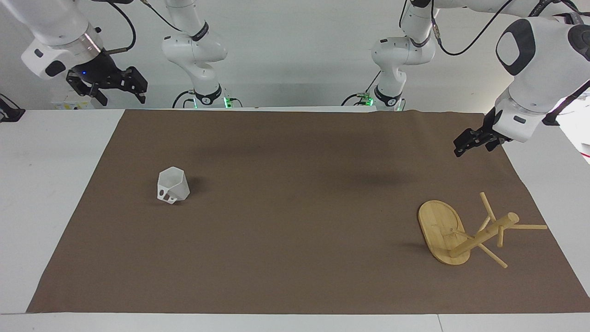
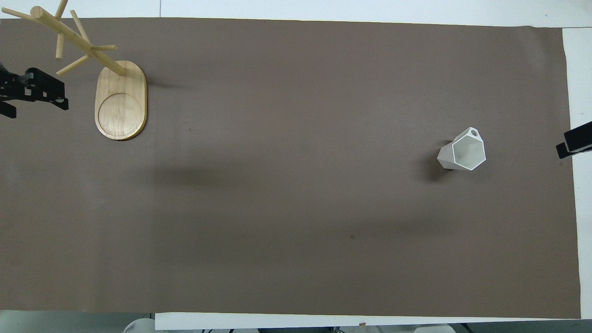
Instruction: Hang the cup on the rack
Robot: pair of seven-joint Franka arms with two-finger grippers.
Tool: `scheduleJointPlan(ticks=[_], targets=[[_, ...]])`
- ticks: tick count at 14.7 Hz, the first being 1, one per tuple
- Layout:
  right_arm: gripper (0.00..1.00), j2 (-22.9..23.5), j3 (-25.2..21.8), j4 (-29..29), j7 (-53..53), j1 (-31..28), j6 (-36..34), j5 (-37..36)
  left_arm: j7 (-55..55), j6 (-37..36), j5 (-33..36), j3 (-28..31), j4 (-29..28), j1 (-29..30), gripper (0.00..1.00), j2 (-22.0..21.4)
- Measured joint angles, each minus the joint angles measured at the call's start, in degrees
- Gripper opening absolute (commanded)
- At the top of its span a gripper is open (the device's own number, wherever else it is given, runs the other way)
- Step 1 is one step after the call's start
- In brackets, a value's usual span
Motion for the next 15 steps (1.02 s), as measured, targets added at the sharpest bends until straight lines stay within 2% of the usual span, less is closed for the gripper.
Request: scheduleJointPlan(ticks=[11, 13, 15], targets=[[0.99, -0.04, 0.91, -0.31, -0.09, 1.51, -0.28, 0.04, 0.0, 0.0, 0.0, 0.0, 0.0, 0.0, 1.0, 0.0], [0.99, -0.07, 0.99, -0.66, -6.01, 1.45, 2.22, 0.04, 0.0, 0.0, 0.0, 0.0, 0.0, 0.0, 1.0, 0.0], [0.99, -0.04, 0.73, -2.17, -18.4, -0.31, 6.96, 0.21, 0.0, 0.0, 0.0, 0.0, 0.0, 0.0, 1.0, 0.0]])
